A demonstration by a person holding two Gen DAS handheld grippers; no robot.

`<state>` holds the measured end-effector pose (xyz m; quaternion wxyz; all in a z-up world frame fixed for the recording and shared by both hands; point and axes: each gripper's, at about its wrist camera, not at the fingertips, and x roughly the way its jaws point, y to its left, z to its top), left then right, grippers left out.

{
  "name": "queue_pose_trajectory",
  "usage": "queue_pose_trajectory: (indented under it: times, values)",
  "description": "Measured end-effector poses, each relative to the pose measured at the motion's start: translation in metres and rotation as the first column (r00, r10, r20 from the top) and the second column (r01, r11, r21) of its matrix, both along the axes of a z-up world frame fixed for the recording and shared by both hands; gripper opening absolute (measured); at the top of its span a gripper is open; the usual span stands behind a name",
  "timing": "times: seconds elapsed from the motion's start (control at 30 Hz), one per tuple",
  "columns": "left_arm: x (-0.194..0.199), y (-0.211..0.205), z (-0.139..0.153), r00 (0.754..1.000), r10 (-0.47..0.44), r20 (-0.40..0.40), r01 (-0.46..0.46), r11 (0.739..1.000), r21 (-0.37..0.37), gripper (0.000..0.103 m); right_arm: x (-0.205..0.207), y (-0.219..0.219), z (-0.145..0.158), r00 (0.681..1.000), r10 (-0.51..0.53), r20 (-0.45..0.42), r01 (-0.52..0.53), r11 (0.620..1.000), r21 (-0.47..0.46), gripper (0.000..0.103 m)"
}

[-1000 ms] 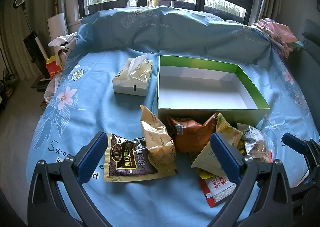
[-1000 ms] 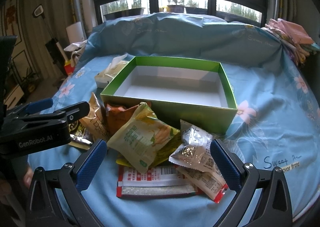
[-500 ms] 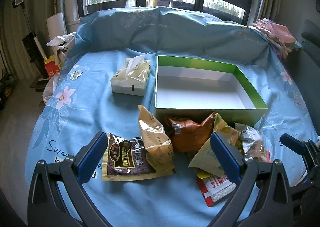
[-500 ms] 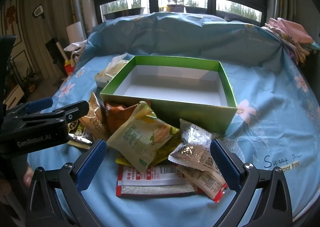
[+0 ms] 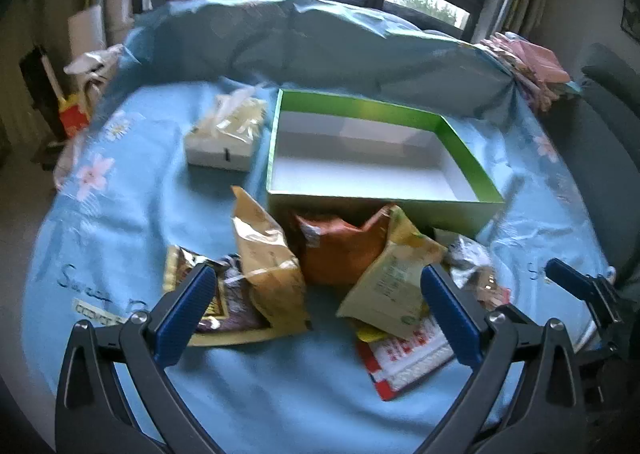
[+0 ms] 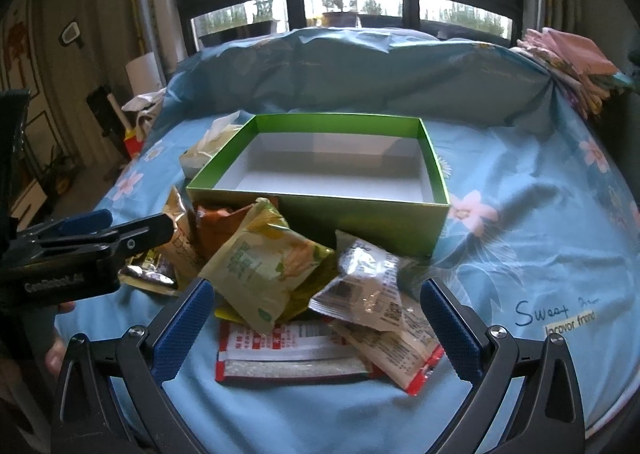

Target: Organize snacks

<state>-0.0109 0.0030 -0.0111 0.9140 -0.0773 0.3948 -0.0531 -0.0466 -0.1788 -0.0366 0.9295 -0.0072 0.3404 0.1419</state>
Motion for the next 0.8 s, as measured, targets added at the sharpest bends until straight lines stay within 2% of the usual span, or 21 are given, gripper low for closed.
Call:
queue_pose_trajectory:
  times: [0.13,0.23,0.33,0.43,0.6,0.7,0.8]
  values:
    - [-0.003,-0.005,-0.007,0.998,-0.06,-0.037,0.058,0.996,-0.061,0.103,-0.002,-0.01,-0.003,0.999,0.036,-0.009,-0.036,0.999,0.022,0.102]
    - [-0.004,-0.009,-0.018,0.985,-0.146,-0.09,0.131,0.978,-0.161,0.103,-0.01,-0.019,-0.011,0.996,0.089,-0.024,-0.088,0.996,0.027,0.102]
    - [-0.007,-0.018,-0.029,0.965,-0.234,-0.121,0.2,0.95,-0.241,0.103,-0.016,-0.029,-0.021,0.993,0.109,-0.04,-0.108,0.993,0.037,0.102]
    - [-0.012,-0.029,-0.033,0.943,-0.318,-0.097,0.273,0.908,-0.319,0.103,-0.017,-0.047,-0.03,0.993,0.104,-0.061,-0.098,0.991,0.093,0.102]
    - [-0.011,-0.049,-0.032,0.926,-0.372,-0.057,0.329,0.874,-0.357,0.102,-0.009,-0.068,-0.042,0.994,0.081,-0.077,-0.067,0.985,0.159,0.102]
    - [-0.004,-0.061,-0.032,0.919,-0.392,-0.046,0.35,0.862,-0.367,0.102,-0.006,-0.07,-0.045,0.994,0.093,-0.051,-0.084,0.984,0.158,0.102]
    - [0.001,-0.073,-0.033,0.914,-0.404,-0.039,0.365,0.861,-0.355,0.1,0.001,-0.07,-0.05,0.992,0.119,-0.045,-0.111,0.981,0.162,0.088]
